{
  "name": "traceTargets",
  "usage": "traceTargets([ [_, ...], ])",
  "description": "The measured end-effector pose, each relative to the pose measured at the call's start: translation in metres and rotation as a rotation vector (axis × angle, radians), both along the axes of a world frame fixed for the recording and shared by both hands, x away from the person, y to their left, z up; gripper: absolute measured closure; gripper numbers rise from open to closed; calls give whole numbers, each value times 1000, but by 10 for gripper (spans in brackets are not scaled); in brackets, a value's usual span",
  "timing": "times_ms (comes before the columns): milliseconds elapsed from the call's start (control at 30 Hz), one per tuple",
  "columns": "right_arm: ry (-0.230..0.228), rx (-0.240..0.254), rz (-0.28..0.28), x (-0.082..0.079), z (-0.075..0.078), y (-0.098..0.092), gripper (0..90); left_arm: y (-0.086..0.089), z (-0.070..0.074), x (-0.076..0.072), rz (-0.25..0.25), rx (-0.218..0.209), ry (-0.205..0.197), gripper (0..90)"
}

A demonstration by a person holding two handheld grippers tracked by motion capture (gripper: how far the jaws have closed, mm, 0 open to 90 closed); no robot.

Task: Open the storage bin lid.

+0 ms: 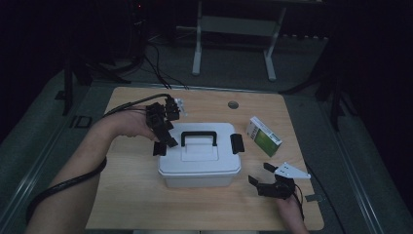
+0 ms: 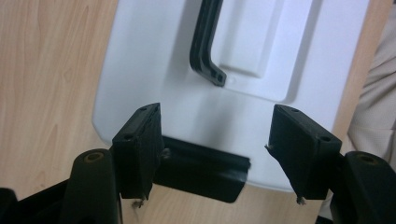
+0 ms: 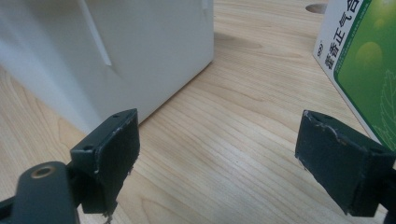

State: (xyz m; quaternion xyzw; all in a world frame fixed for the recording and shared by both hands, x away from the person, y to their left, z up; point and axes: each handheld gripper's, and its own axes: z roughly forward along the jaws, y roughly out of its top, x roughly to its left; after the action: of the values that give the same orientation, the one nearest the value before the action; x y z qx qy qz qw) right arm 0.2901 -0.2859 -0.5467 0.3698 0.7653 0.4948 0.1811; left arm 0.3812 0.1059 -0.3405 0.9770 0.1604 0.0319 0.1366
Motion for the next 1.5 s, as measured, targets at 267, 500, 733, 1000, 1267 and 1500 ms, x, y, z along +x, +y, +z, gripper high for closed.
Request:
traceTargets([
  [267,1,1,3,0,0,0,136,-22,1,9,-46,45,0,364],
  [500,-1,-2,7,-1,0,0,136,-38,2,17,-77,63,-18,363],
  [733,-2,-12,11,-1,-1,1,136,-54,-2,22,-109,67,-12,382],
  [1000,2,-5,8,-2,-1,0,136,-66,-9,25,-137,102,14,401],
  [1267,0,-9,13,-2,-1,1,136,-76,-15,28,-137,162,40,453],
  [1500,1,-5,17,-2,-1,0,136,-84,-15,29,-141,184,52,524],
])
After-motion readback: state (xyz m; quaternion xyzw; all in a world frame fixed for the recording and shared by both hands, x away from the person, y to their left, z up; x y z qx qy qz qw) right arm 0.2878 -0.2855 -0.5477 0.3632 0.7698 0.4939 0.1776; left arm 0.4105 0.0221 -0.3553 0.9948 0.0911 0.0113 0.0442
